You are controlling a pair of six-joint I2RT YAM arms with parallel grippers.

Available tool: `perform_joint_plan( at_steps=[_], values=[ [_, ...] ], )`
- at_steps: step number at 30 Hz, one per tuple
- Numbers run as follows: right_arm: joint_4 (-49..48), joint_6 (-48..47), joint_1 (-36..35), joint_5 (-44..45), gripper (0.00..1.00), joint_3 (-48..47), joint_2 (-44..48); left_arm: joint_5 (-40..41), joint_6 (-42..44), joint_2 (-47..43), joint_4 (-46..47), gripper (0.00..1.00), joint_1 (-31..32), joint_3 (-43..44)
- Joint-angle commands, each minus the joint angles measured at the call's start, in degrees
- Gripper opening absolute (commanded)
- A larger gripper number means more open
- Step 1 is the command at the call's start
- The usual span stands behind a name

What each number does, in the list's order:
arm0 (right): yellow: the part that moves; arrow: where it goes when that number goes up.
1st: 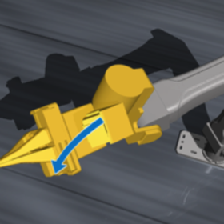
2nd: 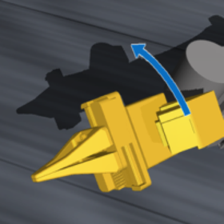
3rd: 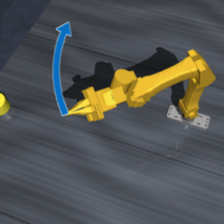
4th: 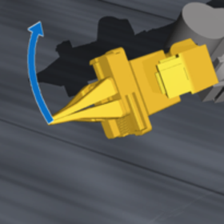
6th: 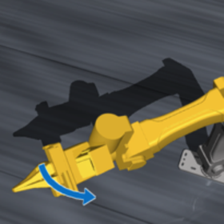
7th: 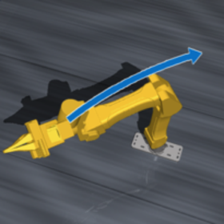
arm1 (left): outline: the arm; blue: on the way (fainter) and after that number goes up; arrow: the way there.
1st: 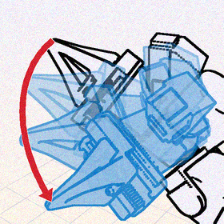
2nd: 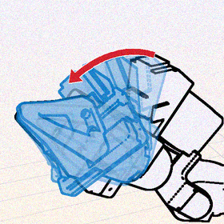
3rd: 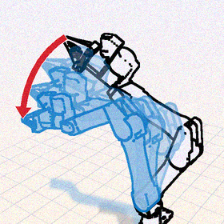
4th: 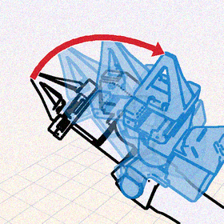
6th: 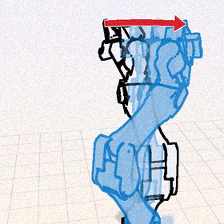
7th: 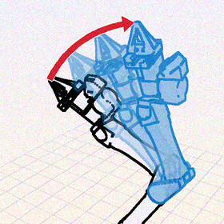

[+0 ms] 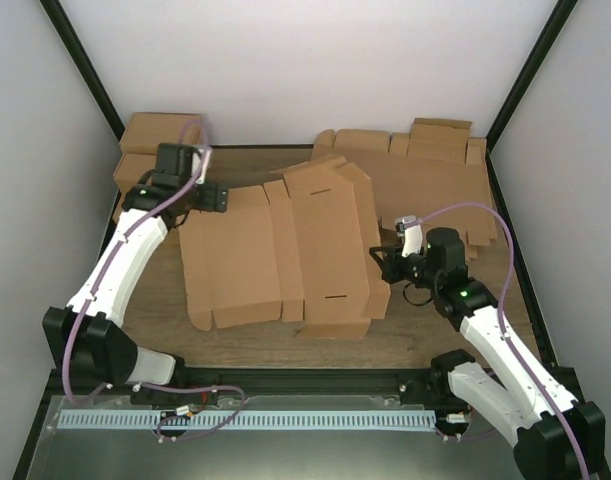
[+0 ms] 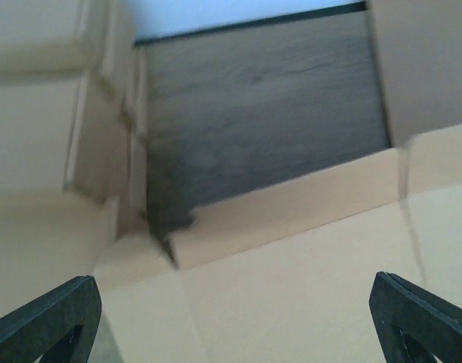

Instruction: Fold the paper box

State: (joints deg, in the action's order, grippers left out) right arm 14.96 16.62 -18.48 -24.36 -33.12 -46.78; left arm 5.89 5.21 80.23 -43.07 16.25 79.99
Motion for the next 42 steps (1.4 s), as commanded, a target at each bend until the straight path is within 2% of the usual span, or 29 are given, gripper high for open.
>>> perform_joint_plan(
  at_steps=[1,7,11,13,17,20,25,29,33,36,40,42],
  values=[
    [-0.81,0.02,-0.26,0.69,0.01,-1.45,1.04,-11.57,-17.87,-4.16,0.88,1.00,-8.21,-7.94],
    [-0.60,-0.27,-0.28,0.20,0.01,-1.80,0.95,-26.92,-26.58,-16.79,14.25,1.00,-20.82,-28.94],
    [-0.74,-0.23,-0.23,-0.46,0.01,-1.71,0.61,-41.85,-34.78,-20.92,25.60,1.00,-29.64,-41.10],
    [-0.97,-0.17,-0.24,-0.68,0.01,-1.65,0.39,-40.62,-34.74,-22.32,26.59,1.00,-30.89,-43.06],
    [-1.17,-0.20,-0.24,-0.97,0.01,-1.35,0.20,-32.77,-30.22,-24.37,25.09,1.00,-31.03,-43.80],
    [-1.47,-0.24,-0.26,-1.20,0.01,-1.26,0.24,-33.09,-28.97,-24.06,28.05,1.00,-31.05,-46.90],
    [-1.77,-0.36,-0.22,-1.37,0.01,-1.27,0.08,-31.81,-34.67,-21.39,33.93,1.00,-31.02,-51.63],
    [-1.79,-0.20,-0.20,-1.70,0.01,-1.22,0.03,-29.14,-35.35,-20.83,38.73,1.00,-30.95,-54.87],
    [-1.91,-0.30,-0.23,-1.68,0.01,-1.16,-0.07,-32.78,-34.55,-16.93,43.37,1.00,-30.87,-56.25],
    [-2.24,-0.17,-0.25,-1.75,0.01,-1.20,-0.34,-39.23,-34.68,-11.18,46.82,0.93,-30.52,-56.52],
    [-2.80,0.25,-0.21,-2.18,0.01,-1.11,-0.99,-40.84,-32.59,-5.37,47.25,0.88,-30.24,-55.65],
    [-2.84,0.32,-0.29,-2.45,0.01,-1.26,-1.34,-41.80,-32.57,-5.83,47.77,0.77,-30.23,-55.60]
  ],
)
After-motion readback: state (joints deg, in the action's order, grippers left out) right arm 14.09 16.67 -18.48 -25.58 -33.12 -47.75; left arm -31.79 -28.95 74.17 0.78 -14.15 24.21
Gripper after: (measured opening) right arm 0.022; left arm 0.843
